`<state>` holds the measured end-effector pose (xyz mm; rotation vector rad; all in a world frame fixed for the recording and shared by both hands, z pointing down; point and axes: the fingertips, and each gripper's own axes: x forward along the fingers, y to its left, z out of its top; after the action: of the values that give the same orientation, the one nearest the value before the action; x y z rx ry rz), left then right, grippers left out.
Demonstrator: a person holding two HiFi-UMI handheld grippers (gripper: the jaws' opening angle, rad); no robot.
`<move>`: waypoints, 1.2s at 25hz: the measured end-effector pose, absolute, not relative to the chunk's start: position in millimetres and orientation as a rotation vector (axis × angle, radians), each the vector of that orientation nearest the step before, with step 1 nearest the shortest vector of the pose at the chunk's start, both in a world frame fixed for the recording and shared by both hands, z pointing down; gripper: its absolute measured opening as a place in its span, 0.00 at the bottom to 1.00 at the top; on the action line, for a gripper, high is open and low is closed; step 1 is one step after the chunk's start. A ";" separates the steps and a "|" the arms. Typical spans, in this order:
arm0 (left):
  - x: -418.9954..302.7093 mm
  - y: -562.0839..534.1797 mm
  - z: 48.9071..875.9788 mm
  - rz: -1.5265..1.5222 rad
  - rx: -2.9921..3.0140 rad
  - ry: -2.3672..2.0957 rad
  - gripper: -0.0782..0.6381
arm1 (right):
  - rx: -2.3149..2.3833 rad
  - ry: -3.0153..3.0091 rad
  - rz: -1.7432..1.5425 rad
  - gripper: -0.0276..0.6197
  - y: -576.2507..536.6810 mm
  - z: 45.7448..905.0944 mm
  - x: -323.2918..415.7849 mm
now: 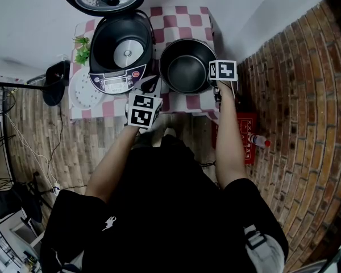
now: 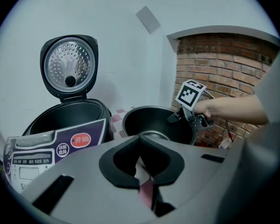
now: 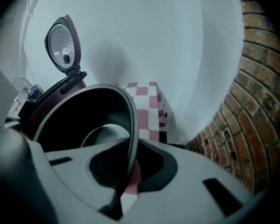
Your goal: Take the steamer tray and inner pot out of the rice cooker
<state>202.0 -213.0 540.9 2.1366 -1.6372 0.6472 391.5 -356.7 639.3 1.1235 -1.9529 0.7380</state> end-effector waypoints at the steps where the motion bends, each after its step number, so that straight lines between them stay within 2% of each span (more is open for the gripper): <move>1: 201.8 -212.4 541.1 0.648 2.135 -1.638 0.11 | 1.127 -1.943 0.746 0.07 -357.4 640.1 392.0; 8: 196.8 -199.9 541.7 0.650 2.119 -1.650 0.11 | 1.110 -1.960 0.726 0.08 -361.2 639.9 388.6; 13: 191.8 -184.3 532.5 0.617 2.120 -1.669 0.11 | 1.134 -2.047 0.658 0.25 -363.1 625.5 391.2; 16: 183.8 -172.3 512.5 0.528 2.137 -1.709 0.11 | 1.148 -2.131 0.636 0.28 -361.3 603.5 390.2; 19: 174.4 -158.1 492.7 0.439 2.143 -1.722 0.11 | 1.195 -2.197 0.609 0.28 -355.7 573.7 392.0; 27: 144.5 -135.2 459.3 0.433 2.224 -1.807 0.11 | 1.290 -2.391 0.502 0.28 -314.3 490.4 384.3; 30: 127.5 -120.3 452.0 0.435 2.242 -1.844 0.11 | 1.276 -2.523 0.573 0.14 -284.4 466.7 368.2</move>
<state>127.5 -120.3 452.0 2.2416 -1.8440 0.4354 368.2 -284.4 466.7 1.2759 -2.5229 0.5727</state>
